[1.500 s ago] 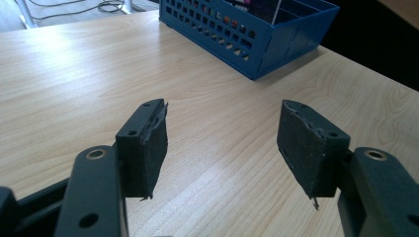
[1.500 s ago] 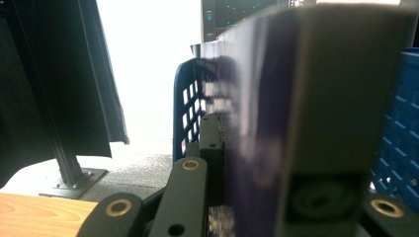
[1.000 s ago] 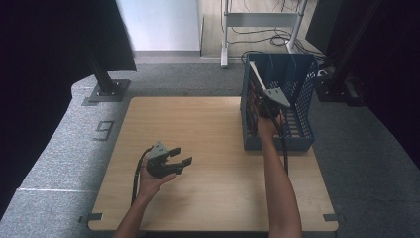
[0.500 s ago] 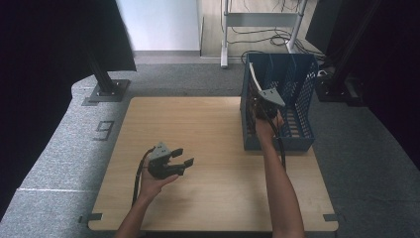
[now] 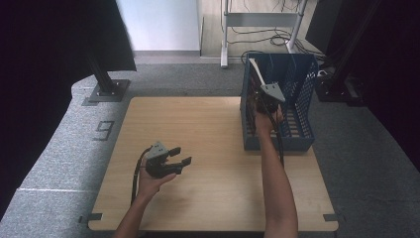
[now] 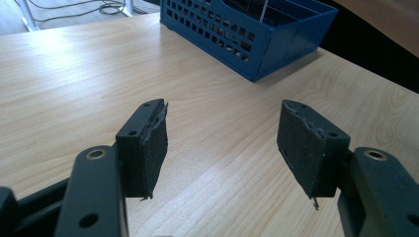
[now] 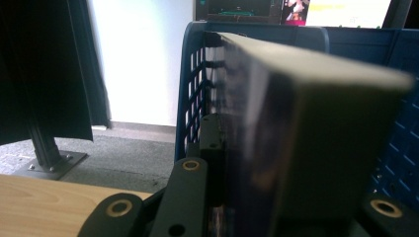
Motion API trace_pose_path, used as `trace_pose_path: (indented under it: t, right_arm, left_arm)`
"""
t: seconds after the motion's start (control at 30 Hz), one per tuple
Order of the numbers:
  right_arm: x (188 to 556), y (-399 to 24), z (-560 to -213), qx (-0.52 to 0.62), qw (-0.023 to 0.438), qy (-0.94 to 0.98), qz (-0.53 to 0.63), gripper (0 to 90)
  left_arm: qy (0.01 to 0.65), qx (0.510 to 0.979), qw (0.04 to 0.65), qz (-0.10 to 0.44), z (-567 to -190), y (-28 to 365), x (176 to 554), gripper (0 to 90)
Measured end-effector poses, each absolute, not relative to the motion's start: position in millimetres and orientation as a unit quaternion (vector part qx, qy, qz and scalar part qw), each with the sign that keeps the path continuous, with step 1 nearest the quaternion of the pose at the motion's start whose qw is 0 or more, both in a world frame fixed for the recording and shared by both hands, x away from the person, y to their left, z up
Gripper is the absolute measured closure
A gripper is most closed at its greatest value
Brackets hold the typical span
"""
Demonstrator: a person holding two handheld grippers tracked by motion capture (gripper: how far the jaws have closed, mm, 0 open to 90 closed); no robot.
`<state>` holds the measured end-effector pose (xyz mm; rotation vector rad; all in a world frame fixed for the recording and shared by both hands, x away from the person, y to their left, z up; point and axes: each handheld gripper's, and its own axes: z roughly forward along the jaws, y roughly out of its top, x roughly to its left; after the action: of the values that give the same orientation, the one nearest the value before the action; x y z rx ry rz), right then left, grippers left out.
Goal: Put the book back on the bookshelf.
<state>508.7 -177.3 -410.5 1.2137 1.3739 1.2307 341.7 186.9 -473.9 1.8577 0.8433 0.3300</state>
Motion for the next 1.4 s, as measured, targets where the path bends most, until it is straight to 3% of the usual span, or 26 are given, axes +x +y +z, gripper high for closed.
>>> trace_pose_path:
  t: [0.5,0.93,1.4]
  right_arm:
    - [517,-166,-419,0.464,0.454,0.570,0.504,80.6]
    - [505,-178,-417,0.445,0.382,0.615,0.526,59.3]
    - [502,-179,-415,0.453,0.368,0.620,0.525,44.5]
  left_arm:
    - [0.351,0.770,0.514,0.140,-472,189,341,36.6]
    - [0.344,0.779,0.504,0.140,-475,182,339,36.4]
    - [0.346,0.780,0.503,0.139,-476,183,340,36.4]
